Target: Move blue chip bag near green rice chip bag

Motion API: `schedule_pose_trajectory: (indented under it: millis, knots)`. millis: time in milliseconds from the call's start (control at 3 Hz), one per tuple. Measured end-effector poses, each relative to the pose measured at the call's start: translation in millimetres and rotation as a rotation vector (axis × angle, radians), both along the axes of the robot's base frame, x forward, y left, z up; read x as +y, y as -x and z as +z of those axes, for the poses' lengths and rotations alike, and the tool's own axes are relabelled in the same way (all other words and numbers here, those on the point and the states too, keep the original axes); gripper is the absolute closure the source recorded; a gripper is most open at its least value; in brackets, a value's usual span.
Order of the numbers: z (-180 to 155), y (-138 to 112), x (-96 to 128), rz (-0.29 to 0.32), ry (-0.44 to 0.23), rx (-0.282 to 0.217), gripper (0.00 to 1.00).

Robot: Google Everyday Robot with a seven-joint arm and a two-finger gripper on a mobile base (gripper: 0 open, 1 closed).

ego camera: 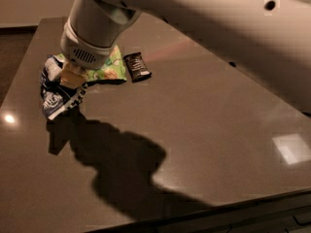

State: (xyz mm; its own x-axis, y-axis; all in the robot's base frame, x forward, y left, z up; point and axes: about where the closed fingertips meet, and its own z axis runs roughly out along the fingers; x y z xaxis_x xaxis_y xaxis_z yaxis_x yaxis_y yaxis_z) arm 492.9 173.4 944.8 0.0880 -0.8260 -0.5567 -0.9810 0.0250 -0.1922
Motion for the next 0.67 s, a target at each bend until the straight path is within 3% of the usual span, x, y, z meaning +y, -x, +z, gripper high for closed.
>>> schedule_pose_trajectory:
  millis: [667]
  knots:
    - [-6.3,-33.4,-22.9,-0.063,0.007,-0.033,0.58]
